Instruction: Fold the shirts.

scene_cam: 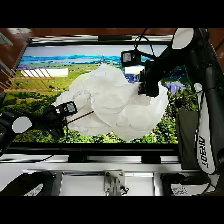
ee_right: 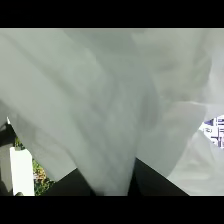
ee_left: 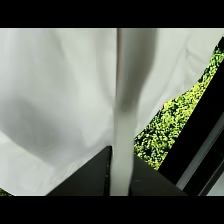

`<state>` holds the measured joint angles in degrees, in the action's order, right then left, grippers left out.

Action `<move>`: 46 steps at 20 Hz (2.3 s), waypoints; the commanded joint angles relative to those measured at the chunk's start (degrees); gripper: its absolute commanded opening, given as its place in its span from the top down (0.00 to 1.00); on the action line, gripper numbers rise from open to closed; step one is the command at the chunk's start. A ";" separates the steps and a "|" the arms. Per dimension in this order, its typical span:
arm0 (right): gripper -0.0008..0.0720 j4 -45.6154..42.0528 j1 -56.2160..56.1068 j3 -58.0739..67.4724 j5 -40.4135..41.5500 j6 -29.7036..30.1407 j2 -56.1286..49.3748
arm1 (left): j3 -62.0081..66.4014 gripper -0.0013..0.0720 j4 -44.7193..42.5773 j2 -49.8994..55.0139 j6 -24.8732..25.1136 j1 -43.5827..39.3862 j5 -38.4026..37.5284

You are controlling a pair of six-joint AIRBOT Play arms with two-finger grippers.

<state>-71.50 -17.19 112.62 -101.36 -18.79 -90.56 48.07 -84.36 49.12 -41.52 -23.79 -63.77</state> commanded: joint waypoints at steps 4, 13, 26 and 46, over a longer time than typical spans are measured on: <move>0.91 -2.54 -1.09 -1.03 -0.24 -3.50 -0.09 | 0.04 0.90 -2.27 -0.07 1.95 0.74 4.90; 0.91 -2.32 -1.09 -1.03 -1.20 -7.82 -0.02 | 0.72 0.02 -13.79 -1.09 1.84 13.20 22.69; 0.91 2.08 -1.14 -1.03 4.92 -17.94 7.45 | -10.62 0.29 33.59 -4.09 -29.90 16.72 22.97; 0.91 2.36 -1.14 -1.03 4.76 -19.08 7.45 | -13.22 0.37 34.07 -6.58 -32.72 8.26 32.44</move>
<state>-69.10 -18.31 111.61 -96.60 -37.85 -83.15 34.81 -49.34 46.17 -75.48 -21.21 -18.87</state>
